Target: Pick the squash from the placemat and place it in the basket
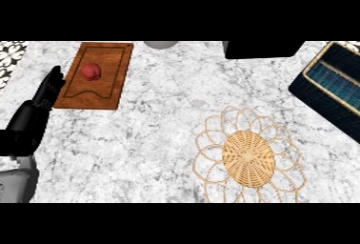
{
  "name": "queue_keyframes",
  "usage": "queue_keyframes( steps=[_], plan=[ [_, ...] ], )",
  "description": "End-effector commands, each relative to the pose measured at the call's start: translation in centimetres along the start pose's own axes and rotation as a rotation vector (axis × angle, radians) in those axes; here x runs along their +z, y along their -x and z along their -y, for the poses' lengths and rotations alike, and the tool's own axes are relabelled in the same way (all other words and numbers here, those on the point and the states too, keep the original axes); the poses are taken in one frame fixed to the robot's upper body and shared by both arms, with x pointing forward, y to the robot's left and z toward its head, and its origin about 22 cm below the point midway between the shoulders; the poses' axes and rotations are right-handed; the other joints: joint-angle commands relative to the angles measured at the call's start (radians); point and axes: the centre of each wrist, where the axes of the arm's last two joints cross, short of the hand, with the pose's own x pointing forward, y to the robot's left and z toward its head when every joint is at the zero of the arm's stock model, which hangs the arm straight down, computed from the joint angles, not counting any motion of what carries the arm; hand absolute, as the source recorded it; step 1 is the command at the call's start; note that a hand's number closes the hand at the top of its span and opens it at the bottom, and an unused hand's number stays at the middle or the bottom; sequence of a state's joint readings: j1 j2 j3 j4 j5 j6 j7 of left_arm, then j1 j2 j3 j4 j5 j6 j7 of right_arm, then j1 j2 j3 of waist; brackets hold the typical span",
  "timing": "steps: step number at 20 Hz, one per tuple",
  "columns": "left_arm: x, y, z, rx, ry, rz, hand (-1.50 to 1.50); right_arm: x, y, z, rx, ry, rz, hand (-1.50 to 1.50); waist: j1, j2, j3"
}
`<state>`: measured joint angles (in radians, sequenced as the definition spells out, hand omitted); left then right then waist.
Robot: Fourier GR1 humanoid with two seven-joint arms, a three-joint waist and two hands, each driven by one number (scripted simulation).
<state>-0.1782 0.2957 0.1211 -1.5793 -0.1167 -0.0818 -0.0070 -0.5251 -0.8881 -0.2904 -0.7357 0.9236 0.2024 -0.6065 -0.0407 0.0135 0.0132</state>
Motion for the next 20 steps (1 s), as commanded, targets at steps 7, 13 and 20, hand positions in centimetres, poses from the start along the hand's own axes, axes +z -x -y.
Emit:
queue_keyframes(
  steps=[7,13,20],
  plan=[
    [-0.8,-1.0,0.6,0.002,0.055,0.021,0.0,6.5,6.0,10.1,-0.568,0.459,0.199,1.5,0.056,-0.001,-0.006],
    [-1.1,-0.9,2.0,0.016,0.088,0.033,0.0,8.3,5.9,15.0,-0.606,0.46,0.284,1.5,0.085,0.005,-0.009],
    [-2.1,-1.3,2.7,0.004,0.092,0.037,0.0,7.1,3.2,19.5,-0.644,0.318,0.322,1.5,0.093,0.002,-0.012]
  ],
)
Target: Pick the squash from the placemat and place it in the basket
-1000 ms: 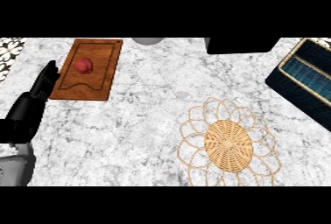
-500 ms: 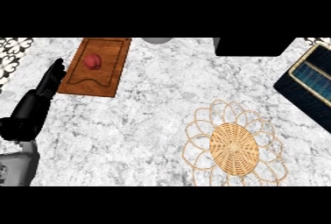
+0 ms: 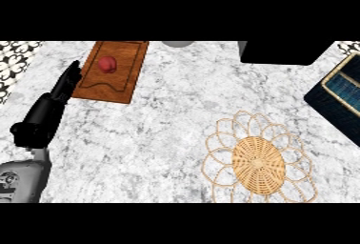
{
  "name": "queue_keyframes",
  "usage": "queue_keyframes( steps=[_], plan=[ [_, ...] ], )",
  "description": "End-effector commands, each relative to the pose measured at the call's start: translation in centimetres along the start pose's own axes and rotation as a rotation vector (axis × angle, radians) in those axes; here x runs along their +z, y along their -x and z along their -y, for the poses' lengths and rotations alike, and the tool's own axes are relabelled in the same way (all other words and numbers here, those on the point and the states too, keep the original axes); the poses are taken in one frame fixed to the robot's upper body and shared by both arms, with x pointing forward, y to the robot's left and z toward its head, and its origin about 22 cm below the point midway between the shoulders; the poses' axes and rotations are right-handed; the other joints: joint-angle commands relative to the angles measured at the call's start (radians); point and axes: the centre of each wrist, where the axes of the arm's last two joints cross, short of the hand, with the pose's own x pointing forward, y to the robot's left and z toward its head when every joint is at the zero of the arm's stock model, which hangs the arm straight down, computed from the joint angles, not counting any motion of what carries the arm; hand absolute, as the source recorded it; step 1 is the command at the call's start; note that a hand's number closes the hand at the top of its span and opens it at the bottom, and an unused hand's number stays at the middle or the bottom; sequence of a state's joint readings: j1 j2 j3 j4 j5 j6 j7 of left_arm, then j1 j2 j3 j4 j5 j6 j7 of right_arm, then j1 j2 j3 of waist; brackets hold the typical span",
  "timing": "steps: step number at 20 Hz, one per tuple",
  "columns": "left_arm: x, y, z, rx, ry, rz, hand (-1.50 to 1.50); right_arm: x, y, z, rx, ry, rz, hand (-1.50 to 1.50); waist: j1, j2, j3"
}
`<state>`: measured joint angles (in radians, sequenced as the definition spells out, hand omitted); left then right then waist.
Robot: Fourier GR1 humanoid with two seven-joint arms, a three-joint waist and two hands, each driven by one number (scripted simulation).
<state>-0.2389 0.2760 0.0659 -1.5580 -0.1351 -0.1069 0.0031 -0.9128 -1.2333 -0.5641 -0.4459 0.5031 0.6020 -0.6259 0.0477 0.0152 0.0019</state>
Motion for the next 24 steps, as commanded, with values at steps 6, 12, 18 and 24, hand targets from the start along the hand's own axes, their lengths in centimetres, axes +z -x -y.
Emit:
queue_keyframes(
  steps=[6,12,18,24],
  plan=[
    [-0.7,-0.1,1.0,0.0,-0.004,0.007,0.0,-4.5,-4.3,-0.7,-0.098,-0.261,0.087,1.5,0.007,-0.001,-0.002],
    [1.2,0.6,0.7,-0.001,-0.002,-0.008,0.0,-7.7,-5.5,-4.4,-0.085,-0.387,0.04,1.5,-0.004,-0.01,-0.002],
    [0.5,1.2,0.0,-0.005,-0.023,-0.023,0.0,-7.8,-5.5,-4.5,-0.042,-0.513,-0.042,1.5,-0.025,-0.008,-0.001],
    [0.1,0.9,-1.2,0.0,-0.022,-0.003,0.0,-9.3,-5.7,-8.8,0.259,-0.529,-0.061,1.5,-0.019,-0.002,-0.001]
  ],
)
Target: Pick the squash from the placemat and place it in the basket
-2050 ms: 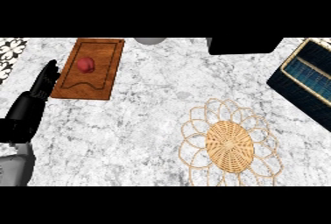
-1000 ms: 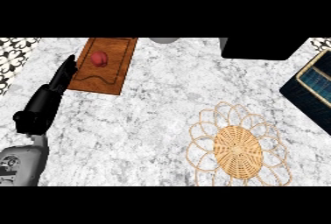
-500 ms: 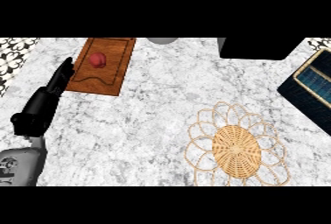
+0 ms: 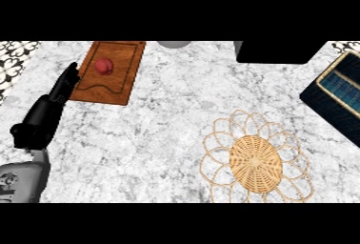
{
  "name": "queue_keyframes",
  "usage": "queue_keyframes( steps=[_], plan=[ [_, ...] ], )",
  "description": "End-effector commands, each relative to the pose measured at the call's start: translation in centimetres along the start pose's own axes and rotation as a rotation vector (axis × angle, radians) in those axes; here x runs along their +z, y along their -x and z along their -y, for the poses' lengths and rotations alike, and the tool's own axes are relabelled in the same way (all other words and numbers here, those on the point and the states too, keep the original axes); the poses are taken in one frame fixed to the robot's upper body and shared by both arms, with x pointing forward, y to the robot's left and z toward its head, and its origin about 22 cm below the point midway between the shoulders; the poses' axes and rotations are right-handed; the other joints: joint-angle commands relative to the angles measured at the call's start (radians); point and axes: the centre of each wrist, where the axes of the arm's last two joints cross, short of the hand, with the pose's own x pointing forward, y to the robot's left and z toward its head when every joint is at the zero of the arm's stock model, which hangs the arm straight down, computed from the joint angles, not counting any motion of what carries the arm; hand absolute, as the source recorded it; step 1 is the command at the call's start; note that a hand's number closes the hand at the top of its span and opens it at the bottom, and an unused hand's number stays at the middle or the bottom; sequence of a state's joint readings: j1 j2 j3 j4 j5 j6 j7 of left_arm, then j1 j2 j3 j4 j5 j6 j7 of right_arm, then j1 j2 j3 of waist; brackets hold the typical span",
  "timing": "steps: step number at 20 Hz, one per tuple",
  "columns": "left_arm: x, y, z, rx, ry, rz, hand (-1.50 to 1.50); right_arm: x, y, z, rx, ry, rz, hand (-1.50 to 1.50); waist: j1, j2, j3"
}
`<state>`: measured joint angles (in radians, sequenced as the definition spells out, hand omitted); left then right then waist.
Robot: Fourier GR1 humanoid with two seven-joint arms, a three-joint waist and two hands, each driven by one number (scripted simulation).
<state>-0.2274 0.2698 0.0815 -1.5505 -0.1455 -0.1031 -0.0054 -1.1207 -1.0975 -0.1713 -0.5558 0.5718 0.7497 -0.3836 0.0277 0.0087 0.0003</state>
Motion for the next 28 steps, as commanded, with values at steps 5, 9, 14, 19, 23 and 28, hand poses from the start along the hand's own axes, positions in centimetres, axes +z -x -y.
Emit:
queue_keyframes(
  steps=[5,9,14,19,23,28],
  plan=[
    [0.9,0.1,0.9,-0.007,0.009,-0.006,0.0,-0.6,0.2,-1.3,0.228,-0.092,0.05,1.5,0.003,-0.001,0.0],
    [0.5,0.0,-0.4,-0.016,-0.011,-0.007,0.0,0.0,2.0,-1.9,0.175,-0.182,0.049,-1.5,-0.002,-0.001,0.0],
    [0.5,0.5,-0.3,0.0,-0.009,-0.002,0.0,-0.1,2.2,-1.8,0.08,-0.231,0.07,-1.5,-0.006,-0.001,0.0],
    [0.1,-0.4,-0.5,-0.001,-0.004,0.008,0.0,-1.8,1.6,-2.1,-0.125,-0.114,0.143,-1.5,-0.003,-0.003,0.0],
    [0.4,0.6,0.7,-0.003,-0.007,-0.001,0.0,-0.9,3.1,-1.6,-0.377,0.023,0.112,-1.5,-0.005,-0.001,0.0],
    [-0.7,-0.9,-0.1,-0.001,0.008,0.014,0.0,2.2,4.2,0.9,-0.57,0.221,-0.003,-1.5,0.015,0.009,0.001]
  ],
)
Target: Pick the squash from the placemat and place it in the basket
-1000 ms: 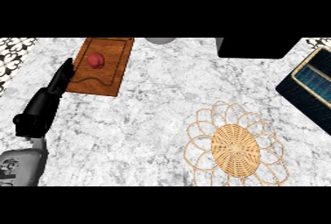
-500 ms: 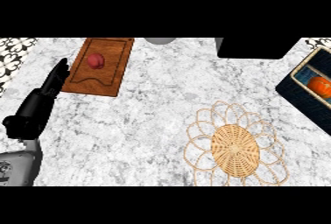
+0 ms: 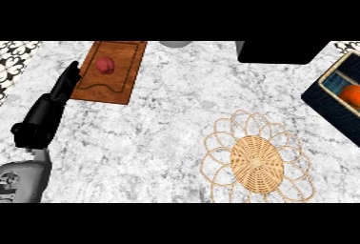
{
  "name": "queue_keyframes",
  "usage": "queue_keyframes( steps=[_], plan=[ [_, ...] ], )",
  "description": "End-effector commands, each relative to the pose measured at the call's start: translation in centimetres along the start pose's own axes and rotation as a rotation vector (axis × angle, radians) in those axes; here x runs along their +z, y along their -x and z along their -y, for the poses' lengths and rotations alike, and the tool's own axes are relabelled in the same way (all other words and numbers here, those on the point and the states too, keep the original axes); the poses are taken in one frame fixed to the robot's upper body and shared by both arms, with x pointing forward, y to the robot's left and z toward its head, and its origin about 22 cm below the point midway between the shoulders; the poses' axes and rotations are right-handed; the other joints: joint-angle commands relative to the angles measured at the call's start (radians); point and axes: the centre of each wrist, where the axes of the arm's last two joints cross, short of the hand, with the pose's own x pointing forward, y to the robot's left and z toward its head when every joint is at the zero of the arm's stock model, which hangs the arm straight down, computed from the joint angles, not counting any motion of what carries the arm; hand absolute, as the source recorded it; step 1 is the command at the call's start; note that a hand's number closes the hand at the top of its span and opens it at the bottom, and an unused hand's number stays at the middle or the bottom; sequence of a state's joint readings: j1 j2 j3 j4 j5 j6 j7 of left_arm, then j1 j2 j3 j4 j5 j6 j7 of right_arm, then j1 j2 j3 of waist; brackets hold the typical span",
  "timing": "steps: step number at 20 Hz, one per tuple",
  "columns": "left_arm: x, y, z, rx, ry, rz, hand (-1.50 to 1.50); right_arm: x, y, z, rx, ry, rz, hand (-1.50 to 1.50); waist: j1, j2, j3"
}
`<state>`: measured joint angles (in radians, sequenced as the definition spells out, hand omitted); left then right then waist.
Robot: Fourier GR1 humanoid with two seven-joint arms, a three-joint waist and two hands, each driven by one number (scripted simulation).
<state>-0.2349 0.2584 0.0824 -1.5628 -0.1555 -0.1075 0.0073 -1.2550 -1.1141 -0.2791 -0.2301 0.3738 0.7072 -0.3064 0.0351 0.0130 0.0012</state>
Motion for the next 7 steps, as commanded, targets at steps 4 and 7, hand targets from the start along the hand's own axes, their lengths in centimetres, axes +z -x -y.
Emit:
queue_keyframes(
  steps=[4,7],
  plan=[
    [-0.3,-0.3,-0.4,0.012,0.019,0.019,0.0,4.6,2.0,3.3,-0.224,0.208,-0.044,-1.5,0.017,0.014,0.003],
    [0.2,0.9,0.3,0.008,0.009,0.011,0.0,6.9,3.3,4.3,-0.253,0.282,-0.068,-1.5,0.011,0.02,0.005]
  ],
)
